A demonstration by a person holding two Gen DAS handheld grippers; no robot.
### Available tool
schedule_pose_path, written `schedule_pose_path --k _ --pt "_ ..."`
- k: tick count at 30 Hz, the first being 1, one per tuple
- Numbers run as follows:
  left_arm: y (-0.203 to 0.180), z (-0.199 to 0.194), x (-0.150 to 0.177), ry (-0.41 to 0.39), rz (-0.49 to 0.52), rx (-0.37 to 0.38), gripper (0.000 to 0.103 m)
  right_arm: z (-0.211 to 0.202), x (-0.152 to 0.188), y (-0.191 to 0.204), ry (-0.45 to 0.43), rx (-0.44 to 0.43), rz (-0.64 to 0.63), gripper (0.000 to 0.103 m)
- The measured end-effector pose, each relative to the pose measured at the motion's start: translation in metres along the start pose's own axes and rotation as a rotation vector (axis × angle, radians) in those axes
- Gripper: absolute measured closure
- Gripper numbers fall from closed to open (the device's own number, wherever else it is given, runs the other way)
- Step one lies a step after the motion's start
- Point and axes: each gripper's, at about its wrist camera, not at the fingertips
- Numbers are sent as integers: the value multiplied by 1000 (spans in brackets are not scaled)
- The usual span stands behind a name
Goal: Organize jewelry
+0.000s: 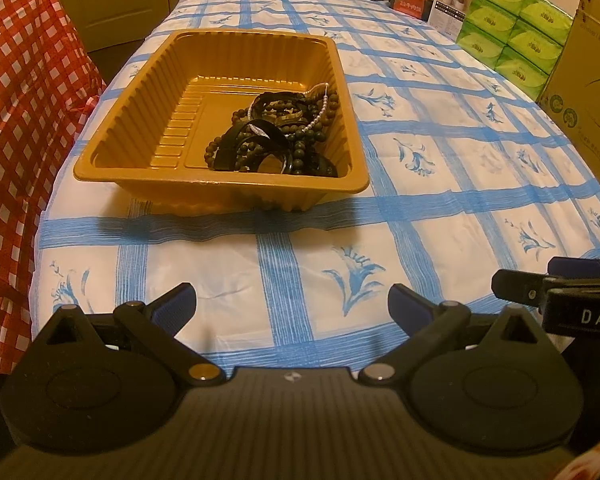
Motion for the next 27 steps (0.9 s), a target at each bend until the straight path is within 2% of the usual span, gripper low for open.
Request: schedule_pose_path --k 27 --pt "1 0 -2 -6 -2 -2 1 3 -1 3 1 -1 -6 25"
Point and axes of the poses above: each gripper's, at about its wrist camera, not at the fingertips, and z roughly the way its jaws point, y to its left, x to its underside, and after that the axes turned 3 degrees about -z, right-handed
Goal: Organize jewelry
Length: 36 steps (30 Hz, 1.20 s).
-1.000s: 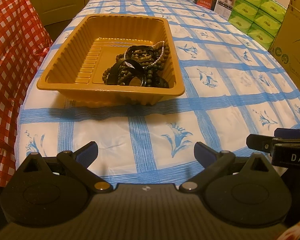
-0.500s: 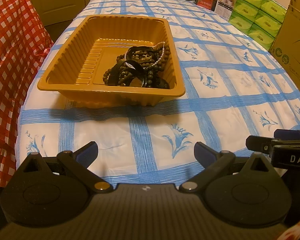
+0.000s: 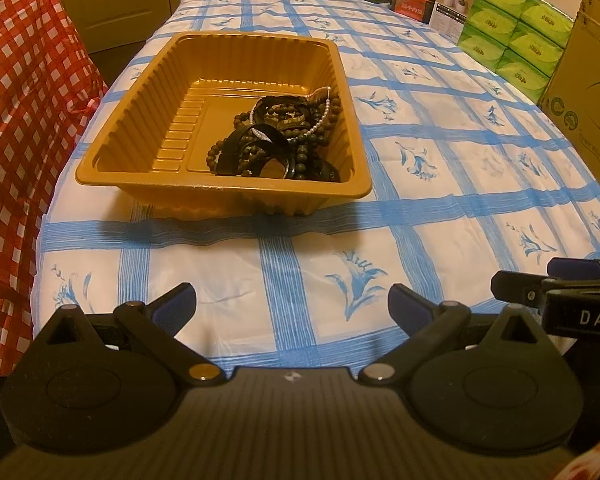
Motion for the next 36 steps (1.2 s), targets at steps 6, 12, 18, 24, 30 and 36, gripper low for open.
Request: schedule_pose_path --k 6,12,18,24,30,36 --pt "0 0 0 0 0 2 1 0 0 0 1 0 0 25" --pt "0 1 -2 -1 1 2 1 1 0 0 1 0 -1 25" --pt "0 0 -2 -3 -1 2 1 0 -2 1 2 0 -2 25" --pt "0 1 -3 -2 -2 3 1 0 -2 1 2 0 -1 25" --pt "0 1 -2 -3 -2 1 1 1 -2 1 2 0 0 25" --pt "0 1 -4 -6 -1 5 1 0 -2 1 1 0 -1 25"
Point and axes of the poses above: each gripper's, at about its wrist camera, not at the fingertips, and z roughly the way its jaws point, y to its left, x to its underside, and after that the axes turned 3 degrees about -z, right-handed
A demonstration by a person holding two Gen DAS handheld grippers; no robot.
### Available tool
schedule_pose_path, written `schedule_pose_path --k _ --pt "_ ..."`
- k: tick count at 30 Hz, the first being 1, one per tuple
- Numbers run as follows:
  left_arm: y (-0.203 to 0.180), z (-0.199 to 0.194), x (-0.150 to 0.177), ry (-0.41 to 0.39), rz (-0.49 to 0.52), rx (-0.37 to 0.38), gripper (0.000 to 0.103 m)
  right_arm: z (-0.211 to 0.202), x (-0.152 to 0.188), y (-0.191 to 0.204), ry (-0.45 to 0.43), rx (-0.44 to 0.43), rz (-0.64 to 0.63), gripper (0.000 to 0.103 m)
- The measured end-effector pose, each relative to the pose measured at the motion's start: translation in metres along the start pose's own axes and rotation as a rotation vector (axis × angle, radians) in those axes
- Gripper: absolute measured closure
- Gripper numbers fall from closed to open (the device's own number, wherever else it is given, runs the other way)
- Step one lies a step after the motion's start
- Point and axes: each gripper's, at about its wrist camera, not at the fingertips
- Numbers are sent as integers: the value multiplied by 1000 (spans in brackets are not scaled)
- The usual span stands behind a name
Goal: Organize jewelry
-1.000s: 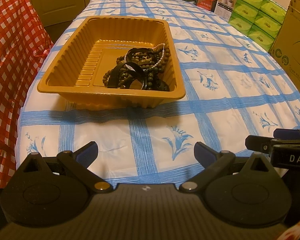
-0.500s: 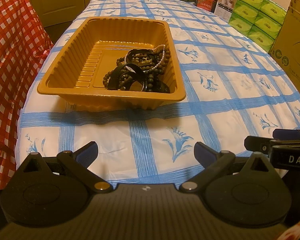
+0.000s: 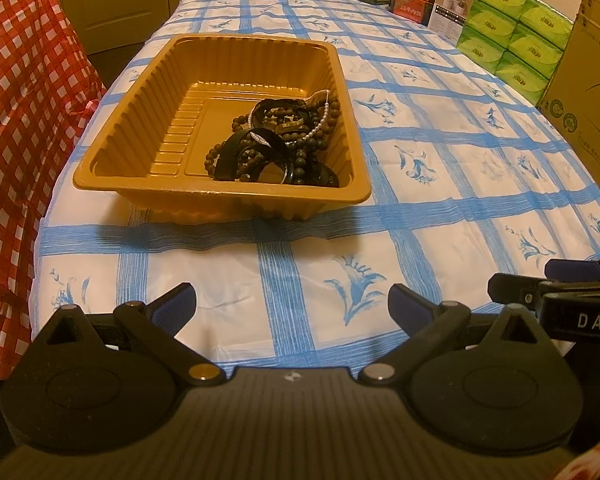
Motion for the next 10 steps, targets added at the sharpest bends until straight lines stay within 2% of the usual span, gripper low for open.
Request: schedule_pose_path --k 10 --pt "-1 0 3 -18 -2 17 1 1 0 0 0 0 1 25"
Point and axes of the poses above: each gripper's, at about its wrist camera, not at the fingertips, and z roughly the way its jaws point, y to its left, x to its underside, and after that the axes turned 3 degrees about -z, right-handed
